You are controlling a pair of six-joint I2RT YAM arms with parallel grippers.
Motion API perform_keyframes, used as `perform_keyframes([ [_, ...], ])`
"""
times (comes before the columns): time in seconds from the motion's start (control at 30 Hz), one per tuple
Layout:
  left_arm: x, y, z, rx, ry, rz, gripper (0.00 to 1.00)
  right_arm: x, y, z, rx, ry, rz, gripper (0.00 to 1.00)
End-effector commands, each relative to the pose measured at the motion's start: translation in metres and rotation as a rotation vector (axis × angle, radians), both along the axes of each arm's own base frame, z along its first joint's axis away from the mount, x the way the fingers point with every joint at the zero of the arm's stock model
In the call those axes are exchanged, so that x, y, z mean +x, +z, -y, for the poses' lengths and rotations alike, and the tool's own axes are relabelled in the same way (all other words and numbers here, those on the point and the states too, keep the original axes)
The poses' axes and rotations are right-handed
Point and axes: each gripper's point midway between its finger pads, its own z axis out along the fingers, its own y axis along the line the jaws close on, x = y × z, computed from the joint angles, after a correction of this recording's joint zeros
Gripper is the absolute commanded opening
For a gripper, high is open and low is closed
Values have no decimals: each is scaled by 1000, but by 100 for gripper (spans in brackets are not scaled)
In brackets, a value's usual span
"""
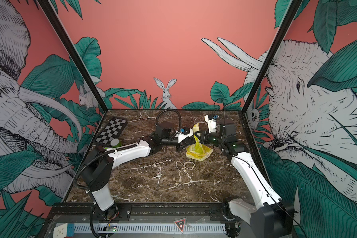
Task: Wipe the watch dial
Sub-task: Wipe the dirt from the watch dial.
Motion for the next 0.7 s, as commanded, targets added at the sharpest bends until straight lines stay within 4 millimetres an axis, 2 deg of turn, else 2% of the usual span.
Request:
perform_keyframes([
  [0.0, -5, 41, 5, -84, -31, 87, 0, -1, -12, -9, -40, 30, 6, 0],
  [0.33, -4, 57, 3, -127, -11, 135, 0, 2, -65, 11, -290, -64, -88, 0],
  [0.67, -3, 61, 0, -131, 0, 162, 0, 0, -90, 32, -444, -127, -127, 0],
])
